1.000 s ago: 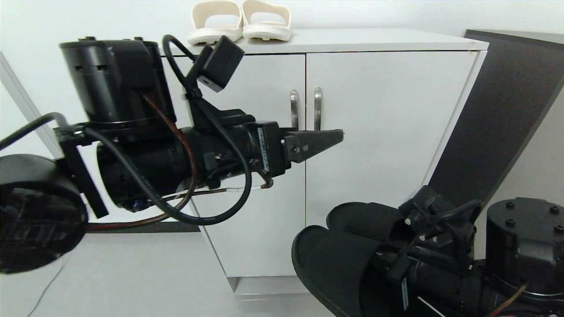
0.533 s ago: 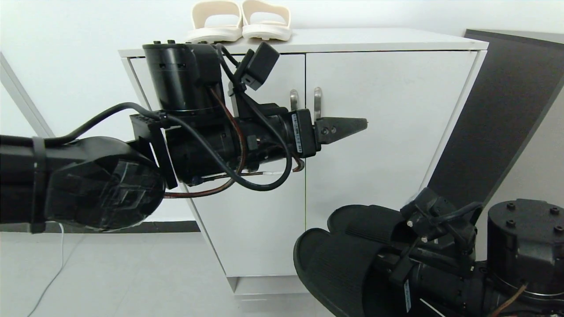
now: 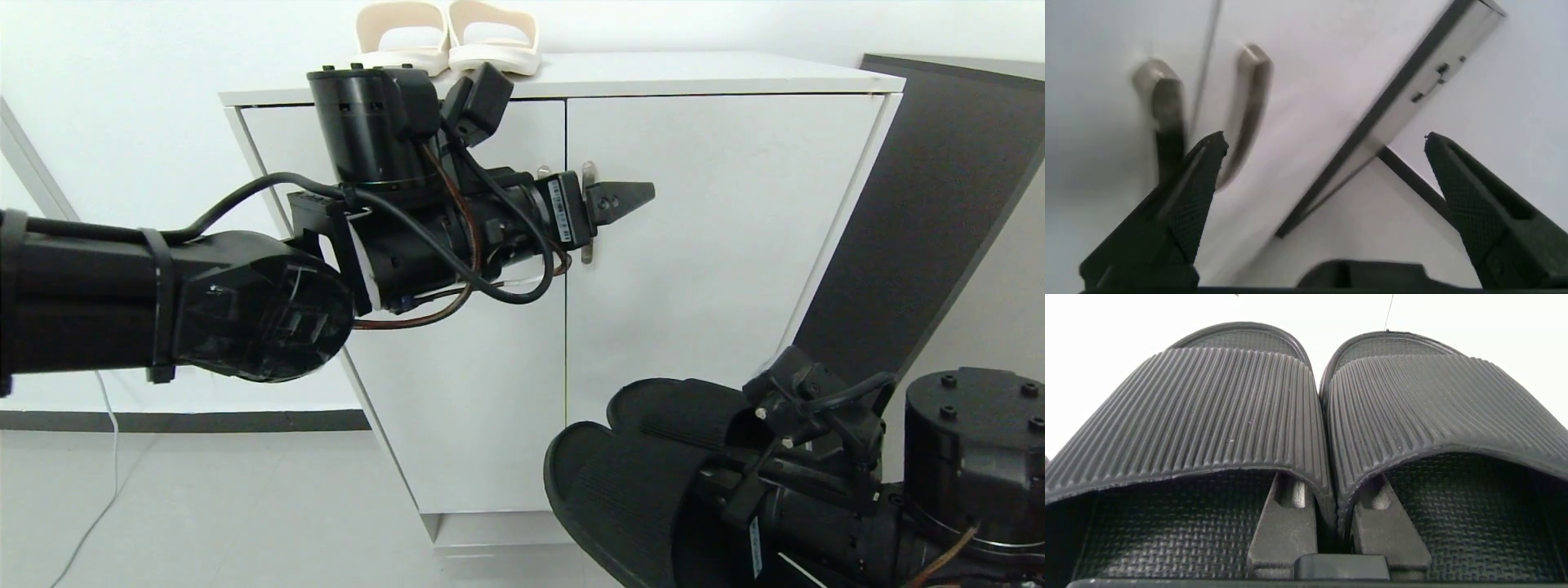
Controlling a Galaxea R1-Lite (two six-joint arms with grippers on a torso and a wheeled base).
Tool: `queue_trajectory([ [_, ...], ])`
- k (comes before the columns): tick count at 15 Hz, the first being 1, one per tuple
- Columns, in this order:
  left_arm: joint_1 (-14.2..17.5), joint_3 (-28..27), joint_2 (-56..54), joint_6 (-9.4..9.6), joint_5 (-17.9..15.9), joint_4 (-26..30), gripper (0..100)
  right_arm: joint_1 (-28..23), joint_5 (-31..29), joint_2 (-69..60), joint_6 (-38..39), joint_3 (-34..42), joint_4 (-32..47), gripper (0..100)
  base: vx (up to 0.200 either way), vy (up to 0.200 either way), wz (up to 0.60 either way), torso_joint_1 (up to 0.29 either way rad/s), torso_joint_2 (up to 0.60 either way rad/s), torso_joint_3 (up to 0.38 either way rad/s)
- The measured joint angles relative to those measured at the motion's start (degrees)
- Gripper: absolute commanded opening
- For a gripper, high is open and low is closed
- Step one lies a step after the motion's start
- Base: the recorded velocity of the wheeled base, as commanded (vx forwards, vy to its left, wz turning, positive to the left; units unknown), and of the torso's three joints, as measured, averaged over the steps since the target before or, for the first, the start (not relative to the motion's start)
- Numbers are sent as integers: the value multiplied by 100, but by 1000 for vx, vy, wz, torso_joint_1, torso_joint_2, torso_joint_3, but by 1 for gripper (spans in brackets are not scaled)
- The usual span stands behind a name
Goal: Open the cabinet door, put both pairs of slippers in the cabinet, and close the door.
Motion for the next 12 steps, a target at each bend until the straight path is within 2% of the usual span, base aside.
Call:
queue_trajectory([
  [3,-2,-251,254,132,282,0,100,2,0,0,0,-4,0,0,0,0,0,0,0,0],
  [8,44,-538,595,140,307,22,100,-22,0,0,2,-4,-2,0,0,0,0,0,0,0],
  [9,48,-545,619,143,307,20,0,-26,0,0,2,-4,0,0,0,0,0,0,0,0],
  [12,59,-542,631,137,345,24,0,-30,0,0,0,0,0,0,0,0,0,0,0,0],
])
